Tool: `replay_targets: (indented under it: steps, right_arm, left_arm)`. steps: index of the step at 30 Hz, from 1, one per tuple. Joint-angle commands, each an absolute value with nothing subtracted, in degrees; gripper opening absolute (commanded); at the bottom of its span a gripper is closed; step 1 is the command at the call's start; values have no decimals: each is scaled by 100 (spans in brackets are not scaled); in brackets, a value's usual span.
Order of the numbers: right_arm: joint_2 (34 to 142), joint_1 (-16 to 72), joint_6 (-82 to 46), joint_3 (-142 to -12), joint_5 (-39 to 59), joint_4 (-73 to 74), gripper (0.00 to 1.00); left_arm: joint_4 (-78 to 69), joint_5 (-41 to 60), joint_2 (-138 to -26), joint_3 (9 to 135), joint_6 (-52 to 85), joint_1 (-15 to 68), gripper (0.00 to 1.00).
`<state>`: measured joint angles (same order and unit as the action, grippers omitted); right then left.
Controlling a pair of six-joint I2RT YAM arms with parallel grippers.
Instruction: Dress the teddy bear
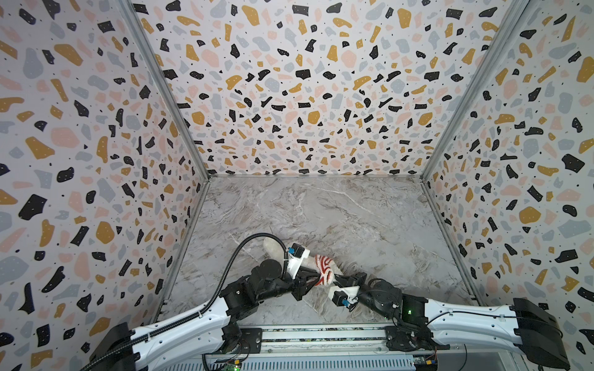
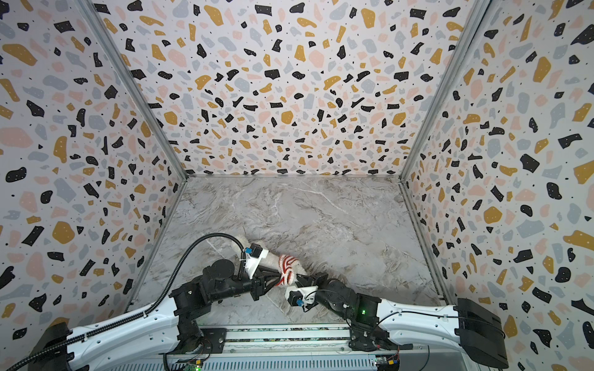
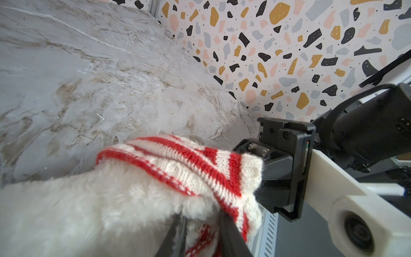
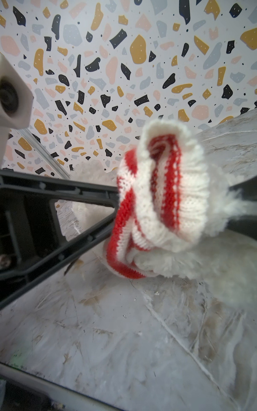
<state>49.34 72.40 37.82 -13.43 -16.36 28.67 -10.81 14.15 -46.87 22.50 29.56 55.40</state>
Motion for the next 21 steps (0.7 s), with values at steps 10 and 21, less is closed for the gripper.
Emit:
replay_targets:
  steps: [10,21]
  right_arm:
    - [4839,7263,3745,-1456,-1859,3139,0]
    - [4696,7272,3716,-1367,-1995,3183,0]
  left_arm:
    - [-1090,1198,-4721,2341,2751,5601,0]
    - [-530,-96,-3836,2285,2864,5482,0]
